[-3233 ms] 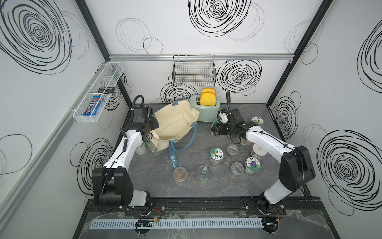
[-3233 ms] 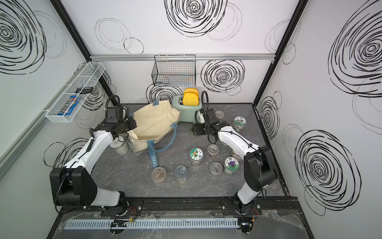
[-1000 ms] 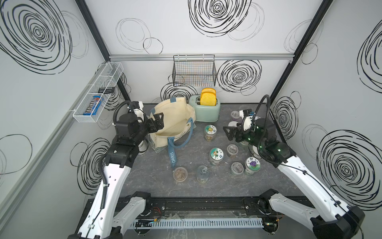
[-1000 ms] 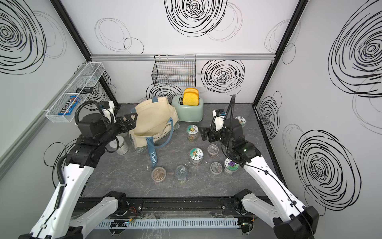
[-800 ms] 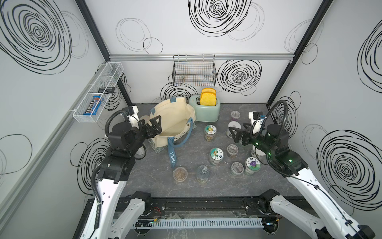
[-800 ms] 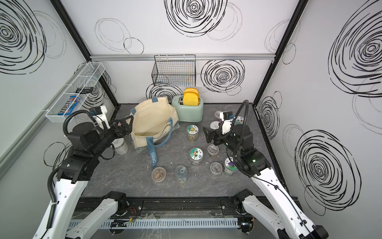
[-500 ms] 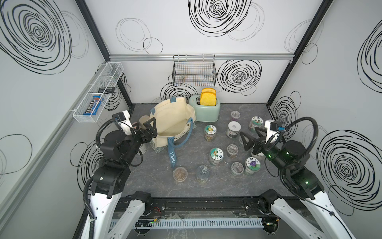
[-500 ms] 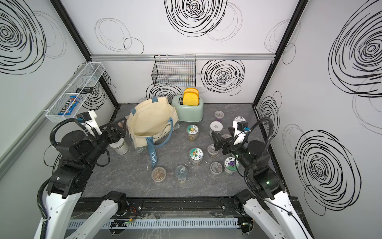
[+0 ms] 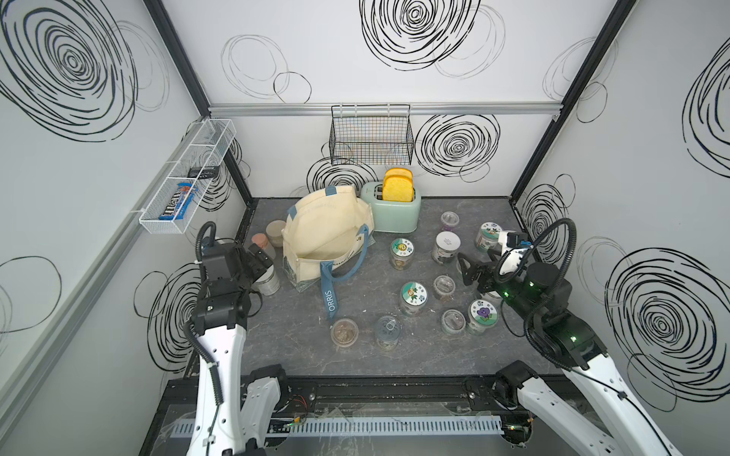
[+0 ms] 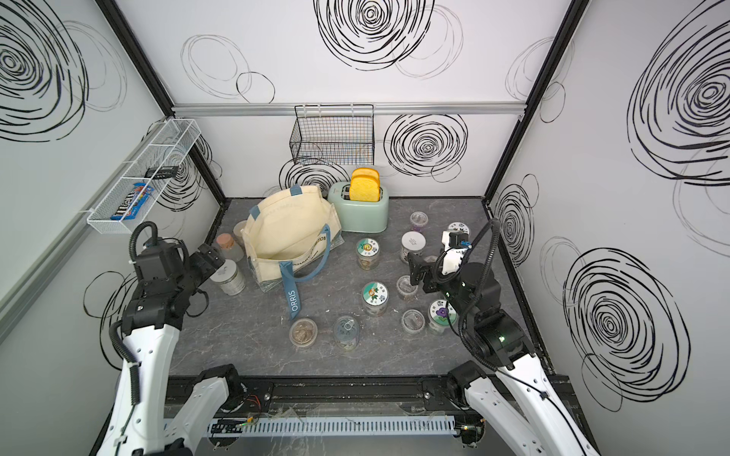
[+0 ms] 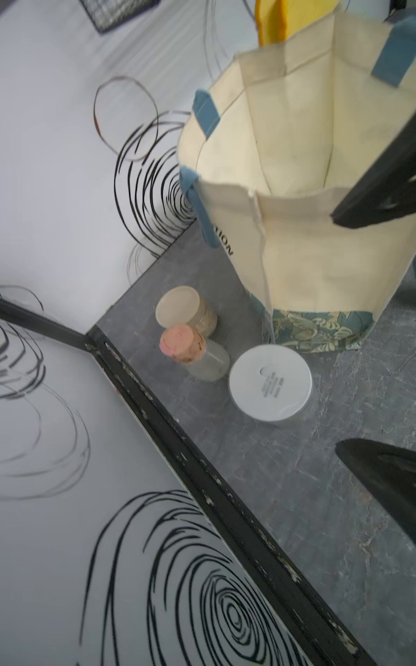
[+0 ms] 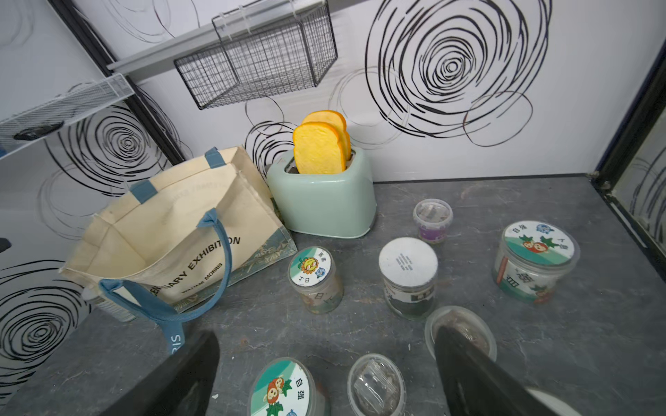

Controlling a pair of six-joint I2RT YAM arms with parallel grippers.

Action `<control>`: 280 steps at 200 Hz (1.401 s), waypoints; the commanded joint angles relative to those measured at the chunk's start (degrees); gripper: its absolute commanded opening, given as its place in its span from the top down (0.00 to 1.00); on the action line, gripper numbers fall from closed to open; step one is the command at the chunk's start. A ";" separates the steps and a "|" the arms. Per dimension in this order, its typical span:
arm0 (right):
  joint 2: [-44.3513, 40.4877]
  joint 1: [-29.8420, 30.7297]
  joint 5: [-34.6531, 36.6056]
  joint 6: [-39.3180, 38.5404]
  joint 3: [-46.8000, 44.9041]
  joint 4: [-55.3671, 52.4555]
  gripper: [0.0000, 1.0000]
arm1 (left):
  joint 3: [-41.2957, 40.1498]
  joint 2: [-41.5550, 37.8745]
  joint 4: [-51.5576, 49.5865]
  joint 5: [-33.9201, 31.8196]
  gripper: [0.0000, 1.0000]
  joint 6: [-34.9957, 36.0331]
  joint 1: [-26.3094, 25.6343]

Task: Take out the seed jars from the canvas bag
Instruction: Adjust the canvas bag at the center of the board.

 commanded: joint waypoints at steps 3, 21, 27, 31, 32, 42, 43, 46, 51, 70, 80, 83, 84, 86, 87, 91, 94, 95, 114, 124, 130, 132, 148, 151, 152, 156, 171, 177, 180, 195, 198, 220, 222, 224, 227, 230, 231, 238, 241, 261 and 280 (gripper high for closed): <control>3.39 -3.04 -0.12 0.97 0.70 -1.83 0.03 | -3.52 3.79 6.07 8.48 0.04 -1.01 -0.37; 4.27 -6.64 -4.14 1.06 0.15 -0.14 0.03 | -3.50 6.70 7.85 5.28 0.04 -0.45 -5.88; 4.61 -8.22 -5.88 1.13 0.03 0.20 0.03 | -3.15 8.02 7.96 3.90 0.04 -0.34 -8.02; 4.76 -9.25 -6.96 1.11 0.00 0.45 0.03 | -3.04 8.77 8.23 3.22 0.04 -0.31 -9.42; 4.82 -9.48 -7.47 1.11 0.00 0.47 0.03 | -2.99 8.96 8.33 3.09 0.04 -0.31 -9.72; 5.20 -11.89 -10.02 1.27 -0.35 1.22 0.03 | -2.70 11.40 9.06 2.15 0.04 -0.31 -12.54; 5.25 -12.07 -10.21 1.23 -0.35 1.26 0.03 | -2.69 11.73 9.15 2.15 0.04 -0.36 -12.82; 5.29 -12.73 -10.82 1.26 -0.43 1.54 0.03 | -2.61 12.44 9.39 1.80 0.04 -0.40 -13.40; 5.44 -13.80 -11.87 1.20 -0.64 1.82 0.03 | -2.58 13.75 9.90 1.62 0.04 -0.48 -14.31; 5.95 -17.25 -14.87 1.26 -0.64 2.32 0.03 | -2.32 18.21 12.39 2.13 0.02 -0.97 -17.08; 6.31 -18.60 -15.56 1.20 -0.64 2.55 0.03 | -1.45 19.78 13.34 2.02 0.01 -1.26 -19.25; 6.42 -19.08 -15.78 1.12 -0.67 2.65 0.03 | -1.12 20.26 13.53 1.83 0.01 -1.34 -20.01; 6.48 -19.18 -15.81 1.12 -0.69 2.67 0.03 | -1.06 20.42 13.61 1.78 0.01 -1.40 -20.25; 6.55 -19.46 -15.95 1.11 -0.73 2.69 0.03 | -0.78 20.72 13.76 1.70 0.01 -1.53 -20.78; 6.59 -19.59 -15.99 1.07 -0.76 2.74 0.03 | -0.67 20.87 13.77 1.67 0.01 -1.58 -21.03; 6.68 -20.07 -16.12 0.82 -0.85 2.82 0.03 | -0.23 21.36 14.14 1.67 0.01 -1.90 -22.00; 6.82 -20.42 -16.17 0.78 -0.97 2.94 0.03 | 0.05 21.72 14.42 1.70 0.01 -2.14 -22.65; 6.86 -20.55 -16.19 0.72 -0.97 2.95 0.03 | 0.18 21.81 14.50 1.71 0.01 -2.24 -22.93; 7.54 -22.99 -16.16 0.37 -2.00 4.43 0.03 | 2.04 23.48 16.52 1.92 0.00 -3.83 -26.74; 7.93 -24.07 -15.78 0.47 -2.50 5.33 0.03 | 3.08 24.28 17.39 2.39 0.00 -4.62 -28.10; 8.21 -24.71 -15.64 0.65 -2.78 5.90 0.03 | 3.65 24.75 18.21 2.57 0.00 -5.08 -28.83; 8.28 -24.90 -15.60 0.66 -2.85 6.31 0.03 | 3.83 24.90 18.43 2.66 0.00 -5.13 -29.07; 8.86 -26.87 -15.12 1.28 -3.34 7.91 0.03 | 5.46 27.18 20.83 4.75 0.00 -6.07 -29.88; 8.89 -27.36 -14.95 1.37 -3.46 8.28 0.03 | 5.76 27.70 21.37 5.44 0.00 -6.30 -29.84; 8.90 -27.50 -14.91 1.42 -3.45 8.39 0.03 | 5.85 27.83 21.53 5.65 0.00 -6.34 -29.87; 8.93 -28.25 -14.78 1.59 -3.51 8.67 0.03 | 6.26 28.50 22.17 6.34 0.00 -6.38 -29.95; 8.74 -31.22 -14.54 2.33 -3.99 10.10 0.03 | 8.38 29.98 22.08 7.48 0.00 -5.78 -30.30; 8.72 -32.09 -14.58 2.60 -4.33 10.77 0.03 | 8.74 29.63 21.76 7.37 0.00 -5.41 -30.61; 8.73 -32.49 -14.54 2.76 -4.51 11.08 0.03 | 8.70 29.17 21.70 7.17 0.00 -5.15 -30.78; 8.62 -34.08 -14.71 3.22 -5.76 13.06 0.02 | 7.35 25.47 21.35 5.87 0.02 -4.16 -31.37; 8.44 -34.25 -14.52 3.14 -6.18 13.68 0.03 | 7.01 24.67 21.19 5.51 0.03 -4.04 -31.38; 5.30 -34.62 -11.89 1.82 -11.95 21.96 0.03 | 4.28 17.79 18.64 2.50 0.04 -3.16 -30.81; 4.93 -34.65 -11.65 1.64 -12.62 23.03 0.03 | 3.96 17.11 18.51 2.27 0.04 -3.07 -30.67; 4.58 -34.66 -11.42 1.57 -13.38 23.95 0.02 | 3.75 16.48 18.35 1.99 0.04 -3.00 -30.54; 4.09 -34.60 -10.96 1.41 -14.36 25.54 0.03 | 3.32 15.25 18.16 1.68 0.04 -2.84 -30.31; 3.58 -34.62 -10.54 1.38 -15.51 26.96 0.03 | 2.90 14.31 17.91 1.14 0.04 -2.72 -30.06; 3.44 -34.60 -10.34 1.38 -15.80 27.40 0.03 | 2.75 14.06 17.83 1.04 0.04 -2.66 -29.93; 2.55 -34.60 -9.17 1.24 -18.01 30.25 0.02 | 1.75 11.85 17.68 -0.16 0.04 -2.53 -29.10; 2.32 -34.61 -8.67 1.13 -18.86 31.25 0.03 | 1.22 10.96 17.69 -0.51 0.04 -2.51 -28.63; 2.50 -34.58 -6.03 1.17 -22.50 35.56 0.03 | -2.38 4.94 19.96 -0.63 0.04 -2.85 -25.08; 4.49 -34.57 -4.29 0.46 -23.83 36.87 0.03 | -4.21 0.85 20.76 -0.42 0.04 -3.02 -20.93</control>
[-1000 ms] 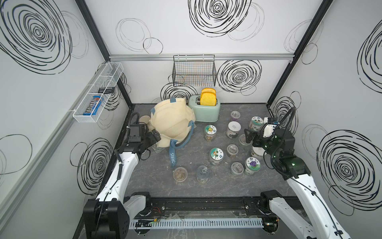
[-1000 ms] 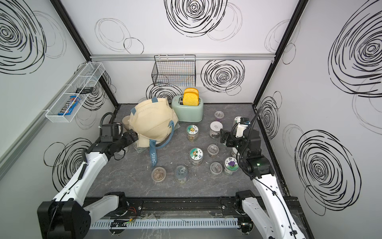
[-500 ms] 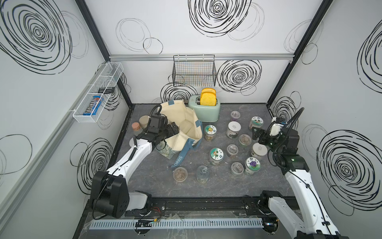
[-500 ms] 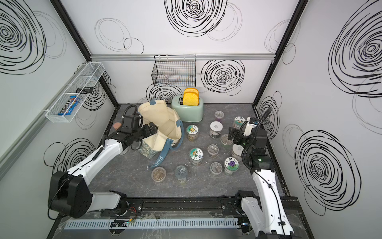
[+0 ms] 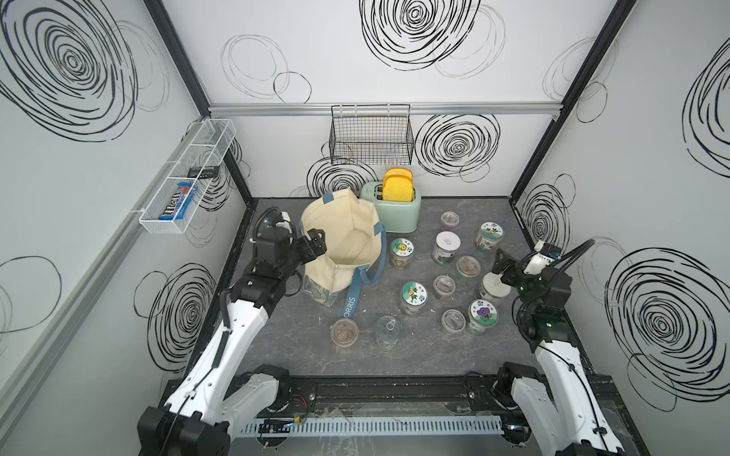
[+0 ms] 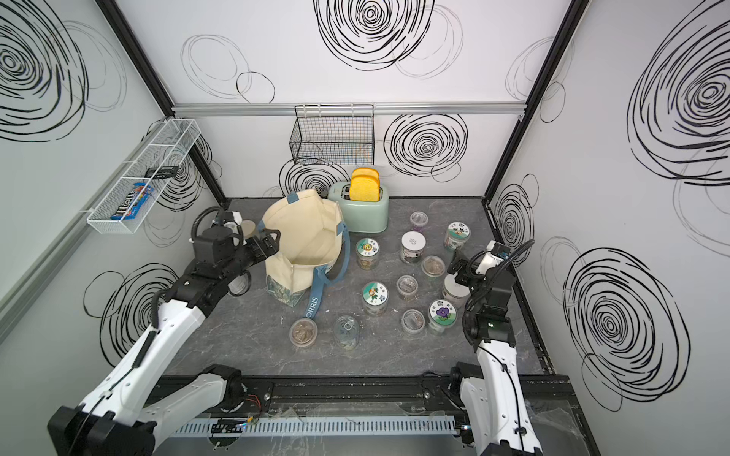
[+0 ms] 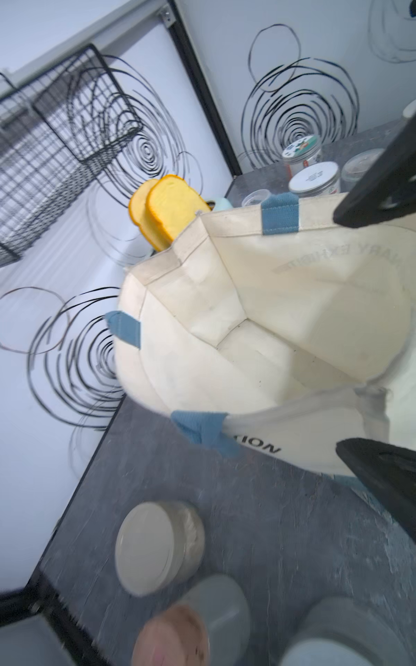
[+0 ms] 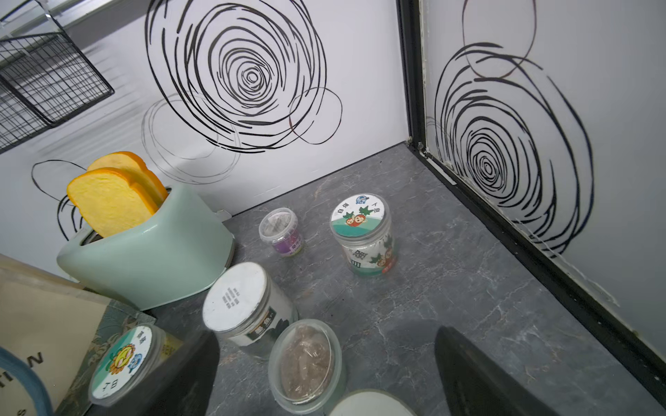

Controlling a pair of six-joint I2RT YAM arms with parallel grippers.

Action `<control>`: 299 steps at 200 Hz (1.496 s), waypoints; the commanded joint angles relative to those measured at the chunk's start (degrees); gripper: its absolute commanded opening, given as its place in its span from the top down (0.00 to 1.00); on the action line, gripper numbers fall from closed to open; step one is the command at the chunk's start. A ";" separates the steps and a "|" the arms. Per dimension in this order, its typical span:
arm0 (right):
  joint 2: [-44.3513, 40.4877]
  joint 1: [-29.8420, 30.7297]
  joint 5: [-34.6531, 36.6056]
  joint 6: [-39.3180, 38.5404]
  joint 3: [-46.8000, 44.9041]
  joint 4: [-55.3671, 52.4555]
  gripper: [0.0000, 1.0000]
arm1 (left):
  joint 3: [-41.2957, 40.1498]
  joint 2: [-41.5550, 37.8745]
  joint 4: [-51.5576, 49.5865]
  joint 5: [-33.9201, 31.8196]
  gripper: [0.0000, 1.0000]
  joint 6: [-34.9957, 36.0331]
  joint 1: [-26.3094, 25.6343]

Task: Take out the seed jars from the canvas bag
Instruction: Adjust the canvas bag at the center of the board, then reset both arms

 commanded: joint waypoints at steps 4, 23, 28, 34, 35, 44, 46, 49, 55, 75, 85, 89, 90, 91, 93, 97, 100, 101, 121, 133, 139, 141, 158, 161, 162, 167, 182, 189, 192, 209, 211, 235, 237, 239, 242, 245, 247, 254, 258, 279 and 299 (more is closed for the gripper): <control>1.67 -0.26 4.43 -1.55 -1.60 8.92 0.03 | -2.94 -4.30 2.57 -1.84 0.04 0.19 4.95; 4.20 -0.30 6.29 -2.78 -3.46 11.73 0.03 | -4.25 -4.38 4.09 -1.61 0.04 1.16 10.12; 4.78 -0.33 6.76 -2.71 -3.93 12.36 0.03 | -4.61 -3.77 4.76 -1.47 0.04 1.38 11.51; 5.52 -0.30 6.84 -2.76 -4.41 13.15 0.03 | -5.06 -2.63 5.42 -1.70 0.04 1.57 12.86; 5.64 -0.27 6.82 -2.80 -4.50 13.29 0.03 | -5.18 -2.47 5.57 -1.76 0.04 1.66 13.13; 6.72 -0.24 6.66 -2.78 -5.14 14.44 0.03 | -5.85 -0.49 7.19 -2.49 0.04 2.68 14.44; 6.99 -0.24 6.44 -2.76 -5.32 14.70 0.03 | -5.94 0.08 7.48 -2.81 0.04 2.89 14.67; 7.47 -0.24 6.25 -2.75 -5.60 15.22 0.03 | -6.07 0.93 7.86 -3.18 0.04 3.16 14.98; 8.53 -0.16 6.02 -2.64 -6.16 16.75 0.03 | -6.17 2.58 8.57 -4.02 0.04 3.56 15.86; 12.95 0.67 6.95 -0.89 -8.36 22.33 0.03 | -8.99 5.09 15.10 -0.83 0.04 2.22 20.56; 15.46 1.60 8.10 -0.64 -8.85 24.57 0.03 | -10.99 5.02 19.23 -1.69 0.04 3.45 21.41; 16.45 2.12 8.68 -0.66 -8.72 24.93 0.03 | -11.87 5.10 20.87 -1.55 0.04 3.94 21.76; 16.64 2.26 8.88 -0.65 -8.72 25.03 0.03 | -12.01 5.17 21.20 -1.51 0.04 3.99 21.93; 16.96 2.37 9.07 -0.69 -8.67 25.08 0.03 | -12.22 5.25 21.54 -1.41 0.04 4.02 22.06; 17.42 2.57 9.33 -0.67 -8.53 25.07 0.03 | -12.54 5.38 22.15 -1.15 0.04 4.04 22.46; 18.42 3.04 9.93 -0.82 -8.39 25.62 0.03 | -13.06 5.71 22.94 -0.69 0.04 4.00 23.14; 19.16 3.37 10.30 -1.08 -8.37 26.33 0.03 | -13.24 6.04 23.26 -0.62 0.04 4.03 23.61; 19.36 3.45 10.40 -1.17 -8.41 26.52 0.03 | -13.31 6.13 23.32 -0.65 0.04 4.08 23.73; 23.45 4.86 11.38 -2.90 -8.25 30.52 0.03 | -14.96 8.62 26.34 -0.38 0.04 4.29 26.62; 25.63 5.66 12.29 -4.25 -8.10 32.59 0.03 | -15.94 9.83 28.92 -1.06 0.04 4.77 27.16; 26.52 6.24 12.98 -5.21 -8.30 34.23 0.03 | -16.66 10.34 30.27 -2.43 0.04 5.04 26.62; 26.73 6.48 13.14 -5.61 -8.46 34.79 0.03 | -16.89 10.45 30.81 -3.19 0.04 5.13 26.28; 28.65 8.06 14.26 -8.02 -9.75 40.17 0.03 | -20.90 10.65 38.03 -12.27 0.04 9.84 20.45; 28.95 8.43 14.37 -8.58 -10.03 41.11 0.03 | -21.71 10.64 40.01 -14.08 0.04 11.05 19.00; 29.05 8.58 14.41 -8.74 -10.17 41.60 0.03 | -22.07 10.63 40.79 -14.55 0.04 11.90 18.62; 29.57 9.25 14.65 -9.81 -10.66 43.25 0.03 | -23.58 10.67 44.06 -16.89 0.04 14.69 16.22; 31.50 10.69 15.07 -11.65 -11.39 46.63 0.03 | -27.16 12.23 53.44 -20.03 0.04 22.11 11.77; 31.84 11.23 14.90 -12.39 -11.54 47.39 0.03 | -28.55 13.44 57.01 -18.81 0.04 23.71 11.60; 31.83 11.47 14.64 -12.68 -11.62 47.86 0.03 | -29.04 13.96 58.35 -17.95 0.04 23.81 11.84; 32.69 11.43 14.12 -13.46 -13.04 52.02 0.03 | -31.99 17.99 67.70 -8.18 0.04 24.08 14.29; 32.86 11.33 13.97 -13.36 -13.05 52.66 0.03 | -31.90 18.45 67.92 -7.61 0.04 23.53 14.65; 36.24 10.86 12.36 -13.34 -14.60 57.90 0.03 | -30.35 23.87 70.09 -3.32 0.04 22.59 15.49; 36.48 10.90 12.19 -13.46 -14.65 58.20 0.03 | -29.89 24.12 69.70 -3.34 0.04 22.79 15.26; 36.69 10.98 12.11 -13.60 -14.68 58.38 0.03 | -29.46 24.38 69.14 -3.44 0.04 23.12 15.07; 36.92 11.12 12.22 -13.76 -14.57 58.49 0.02 | -29.09 24.64 68.59 -3.59 0.04 23.63 14.60; 37.03 11.17 12.24 -13.88 -14.35 58.23 0.03 | -28.74 24.85 68.28 -3.64 0.04 23.96 14.28; 37.09 11.18 12.25 -13.90 -14.15 57.92 0.03 | -28.63 24.98 68.11 -3.80 0.04 24.29 13.97; 37.10 11.22 12.03 -13.87 -13.61 57.00 0.03 | -28.75 25.12 68.41 -4.06 0.04 25.47 12.95; 37.29 11.19 11.88 -13.86 -13.47 56.87 0.03 | -29.23 25.11 69.36 -4.43 0.04 26.18 12.25; 38.49 11.10 10.58 -14.41 -13.04 57.17 0.02 | -36.87 25.48 83.12 -6.65 0.04 29.83 8.38; 40.12 11.11 7.76 -15.66 -13.55 59.32 0.03 | -40.61 25.80 90.62 -9.13 0.04 32.42 5.50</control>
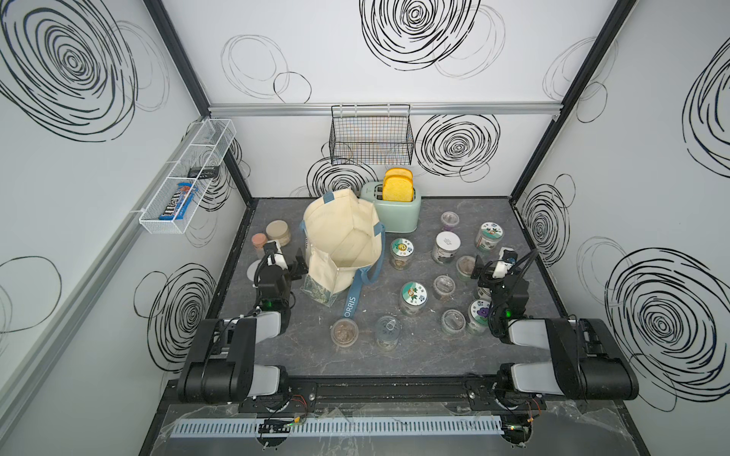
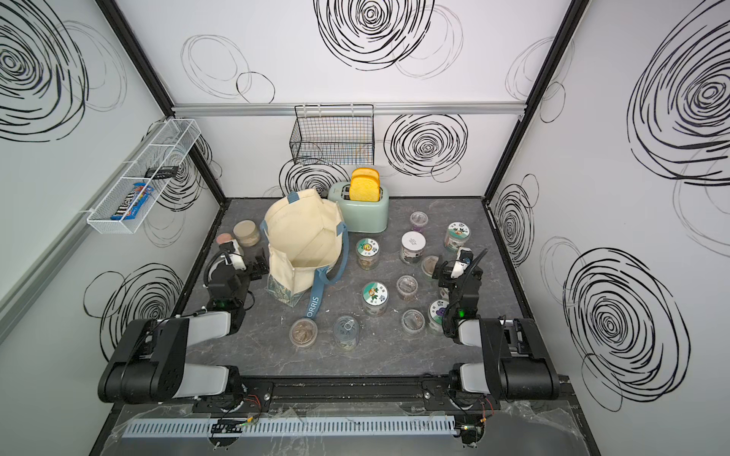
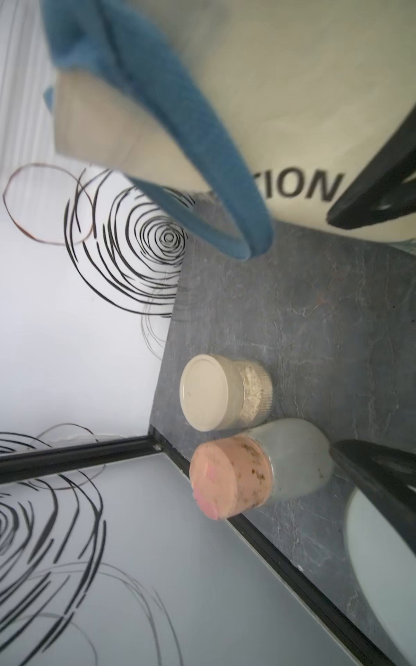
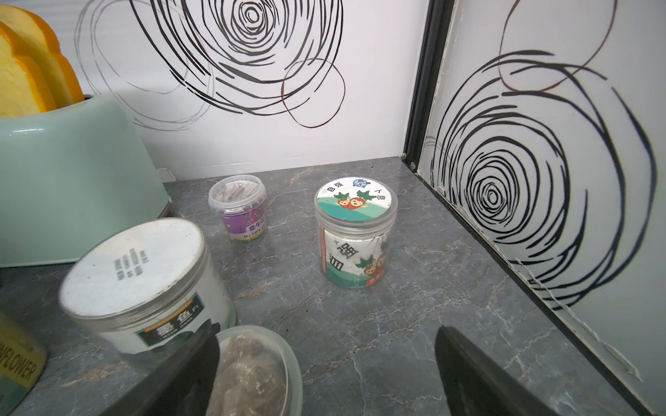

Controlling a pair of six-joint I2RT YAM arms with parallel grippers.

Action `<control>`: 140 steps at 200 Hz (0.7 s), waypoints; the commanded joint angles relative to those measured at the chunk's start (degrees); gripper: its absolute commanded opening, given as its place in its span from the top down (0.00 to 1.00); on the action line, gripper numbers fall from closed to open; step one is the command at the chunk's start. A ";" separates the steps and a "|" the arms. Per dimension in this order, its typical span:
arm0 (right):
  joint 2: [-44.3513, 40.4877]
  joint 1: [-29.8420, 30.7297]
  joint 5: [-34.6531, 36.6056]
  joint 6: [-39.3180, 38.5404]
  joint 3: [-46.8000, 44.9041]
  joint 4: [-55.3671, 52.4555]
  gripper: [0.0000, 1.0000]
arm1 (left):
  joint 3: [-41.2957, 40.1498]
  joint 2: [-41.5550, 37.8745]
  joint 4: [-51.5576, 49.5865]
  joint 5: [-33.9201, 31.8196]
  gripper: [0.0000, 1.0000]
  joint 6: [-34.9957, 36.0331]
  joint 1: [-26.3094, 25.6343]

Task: Take out the seed jars from the canvas bag
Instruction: Reset both arms

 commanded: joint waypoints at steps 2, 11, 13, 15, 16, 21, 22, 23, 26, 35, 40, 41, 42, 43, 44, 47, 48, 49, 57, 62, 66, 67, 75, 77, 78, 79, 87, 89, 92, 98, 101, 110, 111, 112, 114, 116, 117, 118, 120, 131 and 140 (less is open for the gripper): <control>2.40 0.11 -4.87 -1.46 -0.33 3.65 0.03 | -4.15 0.83 14.88 -1.89 0.04 5.31 -2.60; 3.19 0.10 -6.45 -2.21 -0.80 5.04 0.02 | -4.22 1.32 15.27 -0.12 0.04 5.44 -2.31; 3.39 0.10 -6.73 -2.37 -0.92 5.26 0.03 | -4.17 1.47 15.44 0.64 0.04 5.61 -2.22; 3.61 0.10 -7.20 -2.65 -0.93 5.60 0.03 | -4.25 1.58 15.64 1.30 0.04 5.74 -2.18; 3.68 0.10 -7.39 -2.77 -0.99 5.79 0.02 | -4.24 1.65 15.73 1.64 0.04 5.86 -2.17; 3.75 0.15 -8.51 -3.36 -1.01 5.95 0.03 | -4.55 2.09 16.67 3.71 0.04 6.57 -2.08; 3.75 0.17 -8.71 -3.52 -0.94 5.83 0.03 | -4.65 2.18 16.90 4.12 0.04 6.72 -2.07; 3.75 0.22 -8.94 -3.60 -0.95 5.69 0.03 | -4.74 2.30 17.15 4.59 0.04 6.92 -2.12; 3.53 0.32 -9.54 -3.93 -0.81 5.14 0.03 | -5.09 2.68 18.22 5.63 0.04 7.46 -2.14; 3.41 0.48 -9.86 -4.16 -1.21 5.76 0.02 | -6.46 4.85 22.20 7.80 0.04 8.52 -2.54; 3.35 0.54 -9.87 -4.36 -1.55 6.30 0.03 | -7.04 6.58 25.70 8.65 0.04 8.86 -2.68; 3.33 0.58 -9.87 -4.33 -1.57 6.27 0.02 | -7.12 6.84 26.52 8.88 0.04 8.87 -2.69; 3.36 0.56 -9.87 -4.31 -1.53 6.21 0.02 | -7.21 7.01 27.06 9.03 0.04 8.93 -2.69; 3.38 0.60 -9.87 -4.30 -1.56 6.18 0.02 | -7.30 7.14 27.46 9.11 0.04 8.95 -2.69; 3.34 0.61 -9.83 -4.34 -1.57 6.13 0.03 | -7.34 7.16 27.70 9.28 0.04 8.88 -2.64; 3.31 0.63 -9.79 -4.30 -1.57 5.96 0.03 | -7.31 6.79 27.25 9.30 0.04 8.81 -2.46; 3.35 0.63 -9.79 -4.34 -1.49 5.93 0.03 | -7.26 6.59 26.85 9.20 0.04 8.76 -2.40; 3.33 0.63 -9.83 -4.32 -1.45 5.91 0.03 | -7.19 6.36 26.17 9.06 0.04 8.74 -2.37; 3.53 0.63 -9.59 -4.30 -1.26 5.74 0.03 | -5.74 5.05 21.24 7.42 0.04 8.17 -2.33; 3.76 0.73 -9.40 -4.24 -0.71 5.02 0.03 | -4.77 5.04 19.37 7.19 0.04 8.10 -2.31; 4.04 0.75 -9.11 -4.08 -0.08 4.27 0.03 | -4.11 5.46 18.72 7.20 0.04 8.14 -2.34; 4.16 0.69 -9.01 -4.06 0.09 4.03 0.03 | -3.90 5.57 18.59 7.18 0.04 8.16 -2.34; 4.89 0.63 -8.65 -3.97 1.42 2.48 0.03 | -3.99 5.90 19.21 7.12 0.04 8.11 -2.34; 5.07 0.56 -8.62 -3.95 1.76 1.94 0.03 | -3.94 5.81 19.08 6.98 0.04 8.12 -2.34; 5.11 0.51 -8.59 -3.95 1.98 1.67 0.03 | -3.95 5.75 18.99 6.94 0.04 8.11 -2.34; 5.13 0.53 -8.57 -3.90 2.18 1.32 0.03 | -3.86 5.72 18.81 6.88 0.04 8.15 -2.38; 5.48 0.11 -9.13 -3.61 3.05 0.03 0.03 | -3.94 5.83 19.00 5.82 0.04 8.42 -2.83; 5.50 -0.05 -9.40 -3.57 3.12 -0.03 0.03 | -3.95 5.85 19.12 5.60 0.04 8.51 -2.96; 5.58 -0.27 -9.83 -3.51 3.31 -0.20 0.03 | -3.94 5.82 19.09 5.39 0.04 8.53 -3.10; 5.83 -0.57 -10.38 -3.30 3.89 -1.22 0.03 | -3.93 5.70 18.78 5.42 0.04 8.54 -3.13; 5.93 -0.79 -10.85 -3.15 4.15 -1.57 0.03 | -3.93 5.75 18.85 5.42 0.04 8.58 -3.13; 6.28 -1.88 -12.82 -2.71 4.78 -2.45 0.03 | -3.98 5.72 19.08 5.47 0.04 8.54 -3.13; 6.29 -1.90 -12.97 -2.62 4.90 -2.54 0.03 | -4.01 5.70 19.03 5.48 0.04 8.58 -3.13; 6.33 -2.00 -13.09 -2.58 4.95 -2.63 0.03 | -4.03 5.69 19.01 5.49 0.04 8.56 -3.13; 6.35 -2.18 -13.34 -2.44 5.04 -2.79 0.03 | -4.08 5.69 18.99 5.50 0.04 8.57 -3.13; 6.40 -2.31 -13.55 -2.34 5.17 -2.94 0.03 | -4.08 5.62 19.05 5.50 0.04 8.57 -3.06; 6.39 -2.38 -13.65 -2.31 5.22 -3.01 0.03 | -4.06 5.65 19.06 5.50 0.04 8.55 -3.05; 6.39 -2.46 -13.83 -2.33 5.25 -3.04 0.03 | -4.10 5.67 19.11 5.50 0.04 8.50 -3.00; 6.45 -2.56 -13.94 -2.29 5.27 -3.11 0.03 | -4.10 5.68 19.15 5.63 0.04 8.46 -2.99; 6.44 -2.65 -14.19 -2.19 5.29 -3.16 0.03 | -4.09 5.62 19.10 5.81 0.04 8.40 -2.86; 6.42 -2.70 -14.22 -2.19 5.28 -3.08 0.03 | -4.21 5.68 19.24 5.56 0.04 8.49 -3.02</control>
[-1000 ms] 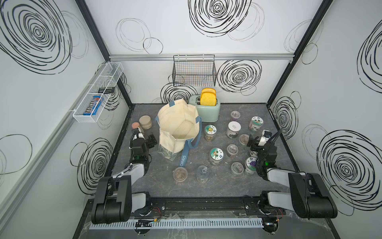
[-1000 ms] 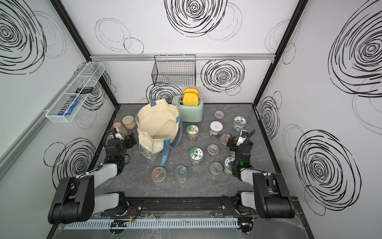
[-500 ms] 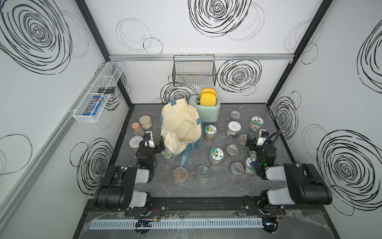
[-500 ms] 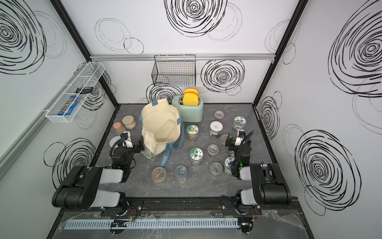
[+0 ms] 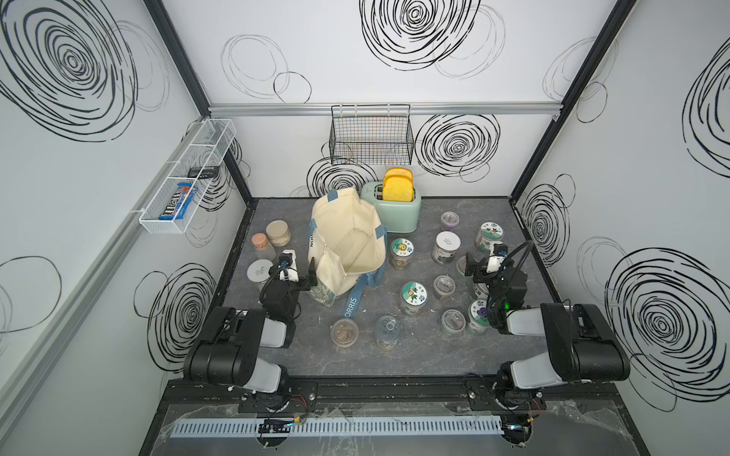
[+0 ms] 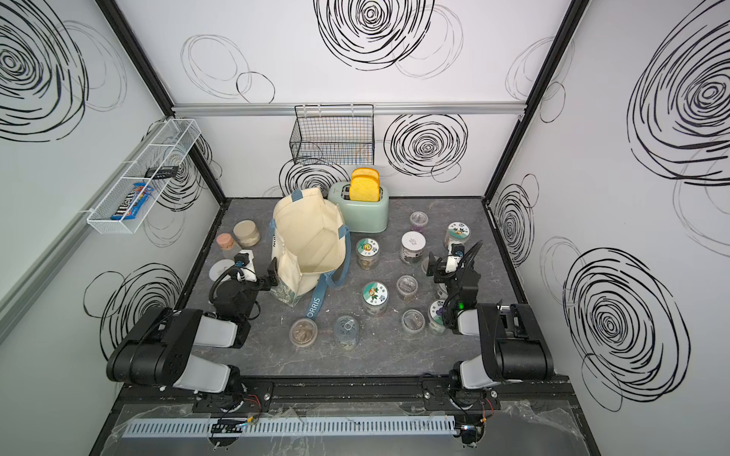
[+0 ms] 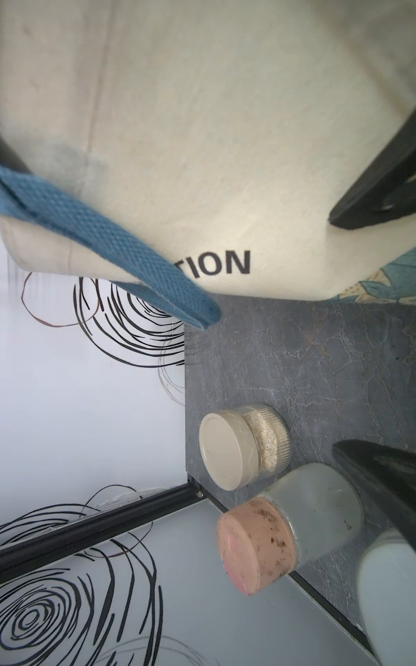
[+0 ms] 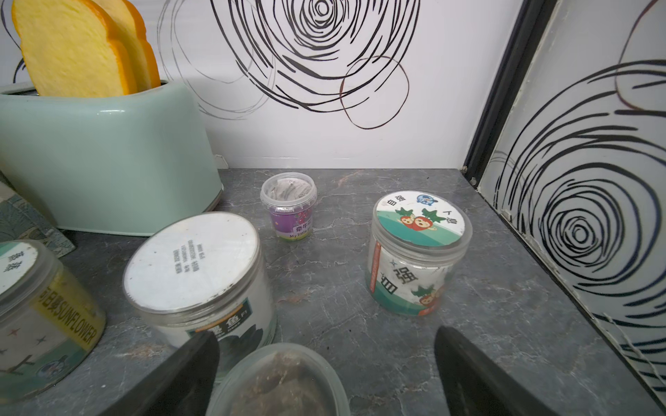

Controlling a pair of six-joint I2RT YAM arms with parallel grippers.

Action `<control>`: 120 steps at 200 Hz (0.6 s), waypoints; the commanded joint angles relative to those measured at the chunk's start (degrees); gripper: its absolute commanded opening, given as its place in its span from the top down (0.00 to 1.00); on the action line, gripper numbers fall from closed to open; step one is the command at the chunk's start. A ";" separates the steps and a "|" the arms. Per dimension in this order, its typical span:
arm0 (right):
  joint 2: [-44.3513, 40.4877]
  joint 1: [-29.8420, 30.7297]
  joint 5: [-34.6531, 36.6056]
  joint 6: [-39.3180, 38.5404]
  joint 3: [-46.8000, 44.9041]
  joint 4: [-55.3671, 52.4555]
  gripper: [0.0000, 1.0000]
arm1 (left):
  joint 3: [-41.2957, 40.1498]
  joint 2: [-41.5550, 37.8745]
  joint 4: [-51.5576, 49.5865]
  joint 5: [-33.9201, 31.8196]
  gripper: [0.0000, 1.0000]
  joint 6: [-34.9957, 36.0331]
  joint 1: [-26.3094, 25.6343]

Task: Take out the seed jars from the canvas bag
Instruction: Reset both arms

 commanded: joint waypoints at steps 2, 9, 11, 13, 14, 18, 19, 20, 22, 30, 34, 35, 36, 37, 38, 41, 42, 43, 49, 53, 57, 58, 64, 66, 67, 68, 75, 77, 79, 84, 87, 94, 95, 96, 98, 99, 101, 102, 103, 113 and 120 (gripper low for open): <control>0.93 -0.65 -2.67 0.72 0.55 -3.23 0.03 | 0.74 0.22 3.99 0.24 0.04 1.25 -0.54; 0.84 -0.65 -2.68 0.72 0.49 -3.23 0.02 | 0.76 0.16 3.93 0.03 0.04 1.35 -0.73; 0.83 -0.65 -2.68 0.72 0.46 -3.18 0.02 | 0.75 0.14 3.95 0.02 0.04 1.40 -0.74; 0.81 -0.65 -2.73 0.72 0.50 -3.15 0.03 | 0.74 0.13 3.98 0.01 0.04 1.36 -0.75; 0.82 -0.65 -2.71 0.72 0.50 -3.14 0.03 | 0.79 0.13 3.99 0.01 0.04 1.39 -0.75; 0.76 -0.65 -2.68 0.71 0.51 -3.14 0.03 | 0.79 0.20 3.99 0.02 0.04 1.36 -0.75; 0.75 -0.65 -2.64 0.72 0.51 -3.14 0.03 | 0.81 0.17 3.99 0.02 0.04 1.38 -0.75; 0.75 -0.65 -2.62 0.67 0.42 -3.14 0.03 | 0.78 0.15 3.99 0.01 0.04 1.40 -0.75; 0.74 -0.68 -2.60 0.71 0.40 -3.14 0.03 | 0.82 0.14 3.95 0.03 0.04 1.34 -0.75; 0.75 -0.59 -2.63 0.72 0.35 -3.06 0.03 | 0.77 0.22 4.01 -0.39 0.04 1.44 -0.90; 0.79 -0.57 -2.60 0.78 0.34 -3.08 0.03 | 0.67 0.15 4.06 -0.81 0.04 1.51 -1.06; 0.77 -0.57 -2.60 0.79 0.34 -3.07 0.03 | 0.71 0.14 4.07 -0.93 0.04 1.60 -1.12; 0.76 -0.61 -2.64 0.80 0.34 -3.06 0.03 | 0.68 0.14 4.08 -1.03 0.04 1.59 -1.15; 0.75 -0.59 -2.62 0.80 0.33 -3.06 0.03 | 0.71 0.14 4.12 -1.13 0.04 1.63 -1.17; 0.79 -0.58 -2.65 0.81 0.33 -3.10 0.03 | 0.64 0.13 4.15 -1.17 0.04 1.66 -1.27; 0.77 -0.57 -2.60 0.81 0.33 -3.13 0.03 | 0.59 0.13 4.17 -1.29 0.04 1.70 -1.31; 0.76 -0.57 -2.64 0.81 0.33 -3.14 0.03 | 0.62 0.13 4.17 -1.34 0.04 1.73 -1.38; 0.75 -0.57 -2.58 0.81 0.33 -3.14 0.03 | 0.59 0.18 4.21 -1.37 0.04 1.70 -1.41; 0.81 -0.44 -2.37 0.74 0.34 -3.11 0.02 | 0.66 0.22 4.17 -1.25 0.04 1.81 -1.37; 0.69 -0.28 -2.00 0.72 0.36 -3.14 0.03 | 0.69 0.22 4.17 -1.22 0.04 1.74 -1.30; 0.69 -0.05 -1.55 0.64 0.35 -3.14 0.03 | 0.68 0.22 4.17 -1.08 0.04 1.69 -1.21; 0.67 -0.04 -1.46 0.63 0.34 -3.14 0.03 | 0.67 0.22 4.12 -1.02 0.04 1.68 -1.20; 0.68 0.13 -1.20 0.63 0.25 -3.06 0.03 | 0.72 0.22 4.09 -0.78 0.04 1.69 -1.10; 0.68 0.14 -1.13 0.63 0.25 -3.05 0.03 | 0.67 0.22 4.08 -0.78 0.04 1.68 -1.10; 0.68 0.14 -1.16 0.63 0.33 -3.05 0.03 | 0.66 0.22 4.08 -0.69 0.04 1.68 -1.10; 0.71 0.14 -1.22 0.63 0.38 -3.05 0.03 | 0.70 0.22 4.08 -0.69 0.04 1.72 -1.10; 0.77 -0.04 -1.38 0.72 0.47 -3.22 0.03 | 0.74 0.22 4.08 -0.64 0.04 1.59 -1.01; 0.77 -0.04 -1.37 0.72 0.50 -3.23 0.03 | 0.79 0.22 4.08 -0.59 0.04 1.59 -1.01; 0.77 -0.06 -1.37 0.72 0.51 -3.23 0.03 | 0.78 0.22 4.08 -0.56 0.04 1.59 -0.97; 0.75 -0.04 -1.38 0.72 0.50 -3.25 0.03 | 0.74 0.22 4.00 -0.40 0.04 1.54 -0.88; 0.77 -0.04 -1.37 0.70 0.50 -3.23 0.03 | 0.74 0.22 3.99 -0.27 0.04 1.51 -0.84; 0.82 -0.08 -1.37 0.72 0.49 -3.27 0.03 | 0.82 0.22 3.91 0.09 0.04 1.43 -0.66; 0.78 -0.06 -1.37 0.72 0.50 -3.29 0.03 | 0.78 0.26 3.91 0.14 0.04 1.42 -0.62; 0.76 -0.09 -1.37 0.72 0.50 -3.30 0.02 | 0.80 0.24 3.90 0.16 0.04 1.42 -0.59; 0.75 -0.10 -1.37 0.72 0.51 -3.31 0.02 | 0.82 0.25 3.90 0.20 0.04 1.48 -0.58; 0.75 -0.07 -1.45 0.72 0.55 -3.31 0.03 | 0.83 0.23 3.90 0.24 0.04 1.45 -0.57; 0.74 -0.07 -1.45 0.72 0.52 -3.31 0.03 | 0.87 0.27 3.90 0.26 0.04 1.42 -0.55; 0.74 -0.05 -1.45 0.72 0.51 -3.31 0.03 | 0.85 0.24 3.90 0.27 0.04 1.37 -0.52; 0.74 -0.05 -1.41 0.72 0.51 -3.27 0.03 | 0.88 0.23 3.90 0.27 0.04 1.35 -0.50; 0.82 -0.04 -1.45 0.72 0.49 -3.31 0.03 | 0.84 0.26 3.90 0.52 0.04 1.33 -0.40; 0.79 -0.04 -1.45 0.72 0.55 -3.31 0.03 | 0.89 0.29 3.84 0.72 0.04 1.26 -0.24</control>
